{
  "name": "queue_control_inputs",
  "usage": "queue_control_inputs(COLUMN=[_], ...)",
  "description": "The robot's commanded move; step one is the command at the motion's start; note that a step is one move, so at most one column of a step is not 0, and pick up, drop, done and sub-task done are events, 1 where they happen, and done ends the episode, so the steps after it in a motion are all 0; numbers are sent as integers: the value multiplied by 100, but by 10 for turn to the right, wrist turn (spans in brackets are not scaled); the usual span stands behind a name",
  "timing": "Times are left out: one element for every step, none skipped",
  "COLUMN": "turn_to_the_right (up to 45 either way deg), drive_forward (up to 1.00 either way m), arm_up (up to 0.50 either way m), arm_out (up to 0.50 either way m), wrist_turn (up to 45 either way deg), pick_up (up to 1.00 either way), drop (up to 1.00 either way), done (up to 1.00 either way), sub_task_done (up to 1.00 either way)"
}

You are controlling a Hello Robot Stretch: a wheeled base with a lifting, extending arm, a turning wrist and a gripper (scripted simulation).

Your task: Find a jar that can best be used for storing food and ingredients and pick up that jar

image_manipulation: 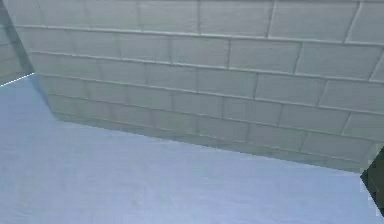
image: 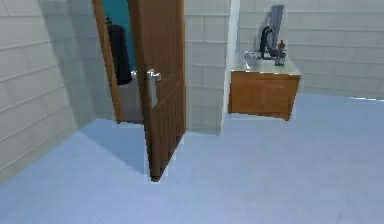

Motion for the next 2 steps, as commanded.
queue_control_inputs(turn_to_the_right=[240,0], drive_forward=[0,100], arm_up=[0,0], arm_out=[0,0], wrist_turn=[0,0], pick_up=[0,0], drop=[0,0], done=[0,0], sub_task_done=[0,0])
